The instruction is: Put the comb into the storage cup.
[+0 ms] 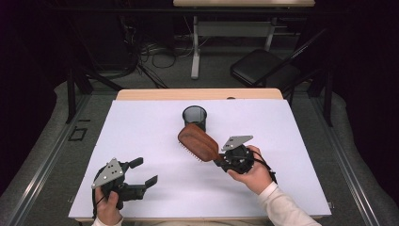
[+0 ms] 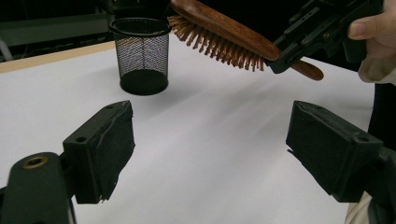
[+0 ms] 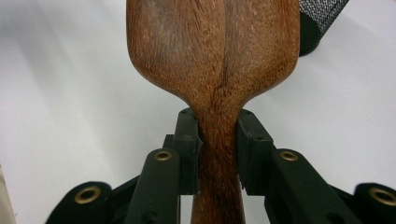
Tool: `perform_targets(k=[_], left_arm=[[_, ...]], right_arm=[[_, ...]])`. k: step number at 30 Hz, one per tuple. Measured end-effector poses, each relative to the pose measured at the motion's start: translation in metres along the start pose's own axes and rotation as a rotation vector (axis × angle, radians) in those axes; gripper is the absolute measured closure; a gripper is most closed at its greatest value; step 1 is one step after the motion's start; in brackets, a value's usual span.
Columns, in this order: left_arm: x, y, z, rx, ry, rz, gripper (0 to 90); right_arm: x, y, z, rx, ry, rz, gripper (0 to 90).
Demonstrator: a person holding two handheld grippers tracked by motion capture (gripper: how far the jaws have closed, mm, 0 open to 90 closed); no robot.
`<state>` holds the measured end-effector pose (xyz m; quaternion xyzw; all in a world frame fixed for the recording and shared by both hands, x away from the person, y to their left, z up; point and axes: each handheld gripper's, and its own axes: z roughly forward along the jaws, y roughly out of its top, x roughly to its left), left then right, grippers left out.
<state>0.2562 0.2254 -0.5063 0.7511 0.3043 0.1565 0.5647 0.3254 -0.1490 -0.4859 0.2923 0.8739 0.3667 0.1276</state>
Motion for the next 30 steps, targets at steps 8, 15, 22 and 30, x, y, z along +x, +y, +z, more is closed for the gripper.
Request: perform_targets(k=[8, 15, 22, 30], left_arm=[[0.0, 0.0, 0.0, -0.001, 0.002, 0.0, 15.2], [0.0, 0.0, 0.0, 0.0, 0.006, -0.001, 15.3], [0.0, 0.0, 0.001, 0.0, 0.004, 0.0, 15.2], [0.001, 0.0, 0.001, 0.005, 0.005, -0.006, 15.2]], right_arm=[[0.0, 0.009, 0.002, -0.039, -0.008, 0.006, 72.6], [-0.003, 0.015, 0.005, -0.069, -0.012, 0.017, 72.7], [-0.007, 0.02, 0.007, -0.109, -0.026, 0.036, 72.6], [-0.013, 0.022, 0.008, -0.151, -0.037, 0.062, 72.7]])
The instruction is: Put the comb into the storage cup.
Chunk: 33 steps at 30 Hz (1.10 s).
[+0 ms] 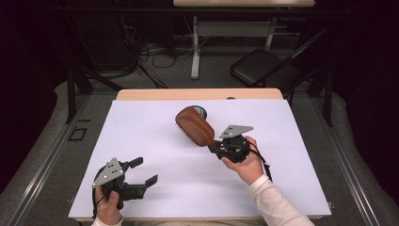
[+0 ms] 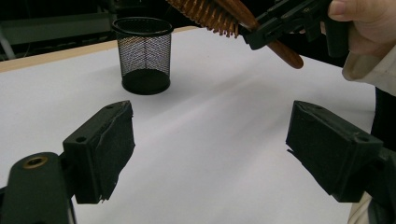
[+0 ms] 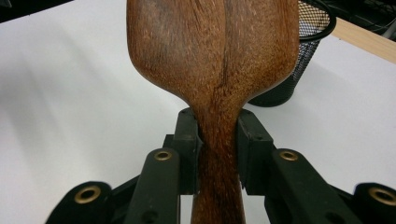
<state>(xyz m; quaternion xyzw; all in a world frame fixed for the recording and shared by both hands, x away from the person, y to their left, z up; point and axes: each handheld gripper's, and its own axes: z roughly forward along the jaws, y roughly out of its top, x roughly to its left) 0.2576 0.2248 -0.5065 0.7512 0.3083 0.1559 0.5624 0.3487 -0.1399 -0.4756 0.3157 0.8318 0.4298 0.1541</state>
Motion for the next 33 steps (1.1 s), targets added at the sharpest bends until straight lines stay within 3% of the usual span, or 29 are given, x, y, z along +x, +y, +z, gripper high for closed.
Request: perform_targets(k=[24, 33], left_arm=[[0.003, 0.001, 0.0, 0.001, 0.027, -0.022, 15.2], [0.004, 0.001, 0.001, 0.006, 0.03, -0.026, 15.2]], right_arm=[[-0.015, 0.0, -0.001, -0.118, -0.107, 0.028, 72.6], [-0.017, -0.002, -0.003, -0.148, -0.126, 0.044, 72.6]])
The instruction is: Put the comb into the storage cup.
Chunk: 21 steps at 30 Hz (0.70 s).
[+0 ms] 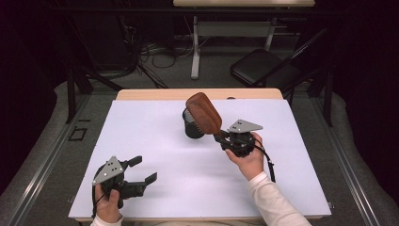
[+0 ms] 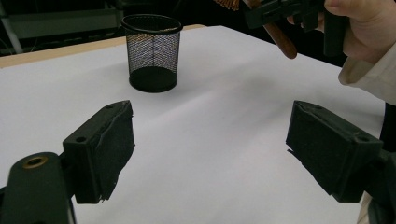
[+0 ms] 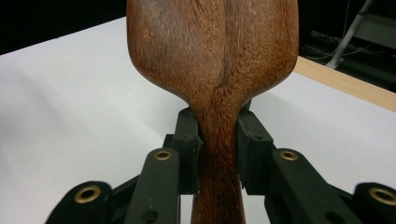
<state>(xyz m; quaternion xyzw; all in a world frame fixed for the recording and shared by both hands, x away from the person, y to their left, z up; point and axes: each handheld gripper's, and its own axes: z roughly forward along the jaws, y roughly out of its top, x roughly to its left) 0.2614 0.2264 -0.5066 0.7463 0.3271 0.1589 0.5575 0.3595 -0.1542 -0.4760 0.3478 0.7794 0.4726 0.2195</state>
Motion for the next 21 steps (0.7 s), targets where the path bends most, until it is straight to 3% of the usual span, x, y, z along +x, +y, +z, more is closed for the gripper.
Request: perform_targets(k=[21], left_arm=[[0.0011, -0.0019, 0.0056, 0.028, 0.002, -0.032, 15.1]], right_arm=[[0.0042, -0.0061, 0.0, -0.027, -0.015, -0.005, 72.7]])
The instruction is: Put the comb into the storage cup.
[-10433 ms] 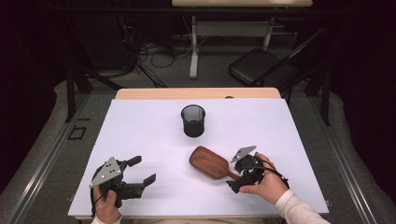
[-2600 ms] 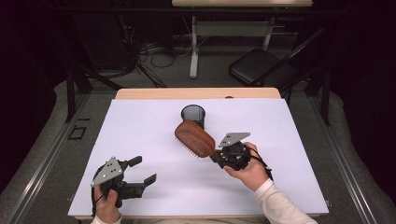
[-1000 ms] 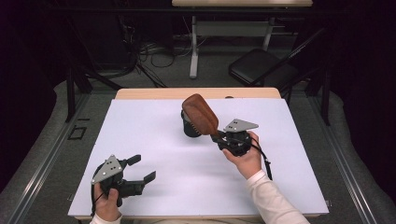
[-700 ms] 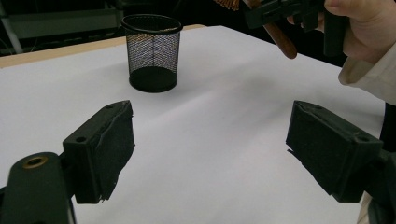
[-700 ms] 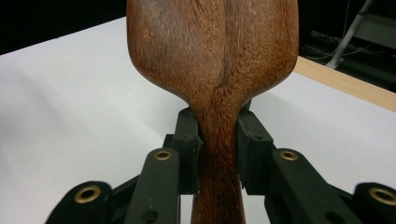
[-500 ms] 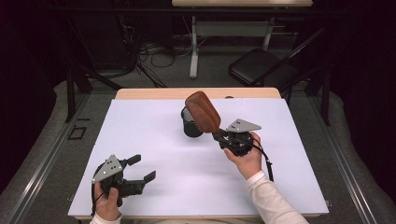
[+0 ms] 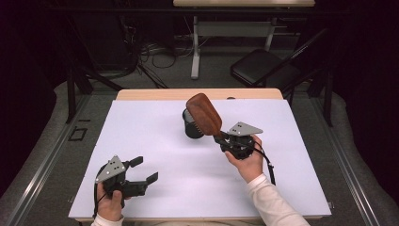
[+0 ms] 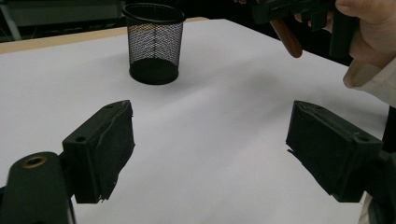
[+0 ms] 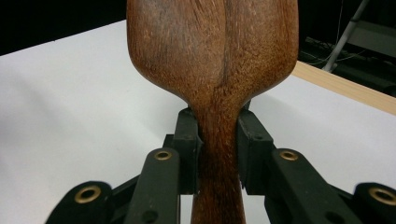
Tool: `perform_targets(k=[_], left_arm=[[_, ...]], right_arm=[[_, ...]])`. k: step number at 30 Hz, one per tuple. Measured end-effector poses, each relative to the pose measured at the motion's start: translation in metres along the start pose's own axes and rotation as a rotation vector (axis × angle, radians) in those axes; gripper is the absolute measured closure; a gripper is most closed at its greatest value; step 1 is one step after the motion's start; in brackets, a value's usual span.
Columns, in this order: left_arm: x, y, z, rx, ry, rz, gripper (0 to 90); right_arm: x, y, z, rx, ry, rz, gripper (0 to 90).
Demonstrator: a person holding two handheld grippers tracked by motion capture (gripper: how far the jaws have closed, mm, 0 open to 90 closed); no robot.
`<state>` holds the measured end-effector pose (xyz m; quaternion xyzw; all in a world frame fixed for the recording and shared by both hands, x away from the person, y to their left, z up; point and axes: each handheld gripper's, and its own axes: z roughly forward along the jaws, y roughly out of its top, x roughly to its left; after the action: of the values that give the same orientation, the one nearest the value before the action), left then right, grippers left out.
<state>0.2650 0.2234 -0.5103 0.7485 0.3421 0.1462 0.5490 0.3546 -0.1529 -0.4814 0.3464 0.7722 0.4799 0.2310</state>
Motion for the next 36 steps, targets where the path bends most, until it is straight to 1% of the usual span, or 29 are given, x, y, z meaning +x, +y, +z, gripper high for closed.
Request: perform_targets(k=[6, 8, 11, 13, 14, 15, 16, 17, 20, 22, 23, 25, 28, 29, 30, 31, 33, 35, 36], left_arm=[[-0.001, 0.001, 0.002, 0.002, -0.006, -0.02, 15.1], [-0.001, 0.003, 0.003, 0.01, -0.007, -0.022, 15.1], [0.0, 0.005, 0.003, 0.002, -0.011, -0.034, 14.9], [0.0, 0.006, 0.004, 0.006, -0.01, -0.036, 14.2], [0.0, 0.008, 0.005, 0.015, -0.002, -0.045, 13.2], [0.0, 0.008, 0.005, 0.015, -0.002, -0.045, 12.5], [0.001, 0.011, 0.007, 0.035, 0.001, -0.05, 11.5], [0.001, 0.011, 0.007, 0.035, 0.001, -0.05, 10.4], [0.001, 0.014, 0.01, 0.057, 0.008, -0.063, 8.2], [0.002, 0.016, 0.012, 0.072, 0.012, -0.083, 8.1], [0.003, 0.016, 0.013, 0.075, 0.013, -0.098, 8.1], [0.004, 0.018, 0.015, 0.08, 0.01, -0.113, 8.1], [0.004, 0.02, 0.016, 0.084, 0.013, -0.117, 8.1], [0.006, 0.023, 0.016, 0.083, 0.002, -0.126, 8.3], [0.006, 0.023, 0.016, 0.083, 0.002, -0.126, 8.8], [0.008, 0.027, 0.017, 0.085, -0.018, -0.131, 9.8], [0.008, 0.029, 0.018, 0.083, -0.016, -0.131, 11.3], [0.009, 0.034, 0.02, 0.08, -0.027, -0.134, 13.9], [0.009, 0.036, 0.021, 0.083, -0.026, -0.132, 14.0]], right_arm=[[0.001, 0.0, -0.001, -0.004, 0.001, -0.001, 72.6], [0.001, 0.0, -0.001, -0.007, 0.0, 0.0, 72.6], [0.002, 0.0, -0.001, -0.007, 0.001, -0.001, 72.6], [0.002, 0.0, -0.001, -0.006, 0.004, -0.005, 72.6], [0.003, -0.001, -0.001, -0.006, 0.003, -0.007, 72.6], [0.003, -0.001, -0.001, -0.006, 0.003, -0.007, 72.6], [0.003, -0.001, -0.001, -0.009, 0.003, -0.006, 72.6], [0.003, -0.001, -0.001, -0.009, 0.003, -0.006, 72.6], [0.003, -0.001, -0.002, -0.014, 0.001, -0.004, 72.6], [0.003, -0.001, -0.002, -0.015, 0.002, -0.004, 72.6], [0.003, -0.001, -0.002, -0.018, 0.0, -0.002, 72.6], [0.002, -0.001, -0.003, -0.02, -0.003, -0.005, 72.6], [0.002, 0.0, -0.003, -0.024, -0.005, -0.001, 72.6], [0.002, 0.0, -0.004, -0.027, -0.006, -0.001, 72.6], [0.002, 0.0, -0.004, -0.028, -0.006, -0.001, 72.6], [0.002, 0.0, -0.004, -0.03, -0.007, 0.0, 72.6], [0.002, 0.0, -0.005, -0.031, -0.01, -0.002, 72.6], [0.002, 0.0, -0.005, -0.032, -0.01, -0.001, 72.6], [0.003, 0.0, -0.005, -0.035, -0.01, -0.001, 72.6]])
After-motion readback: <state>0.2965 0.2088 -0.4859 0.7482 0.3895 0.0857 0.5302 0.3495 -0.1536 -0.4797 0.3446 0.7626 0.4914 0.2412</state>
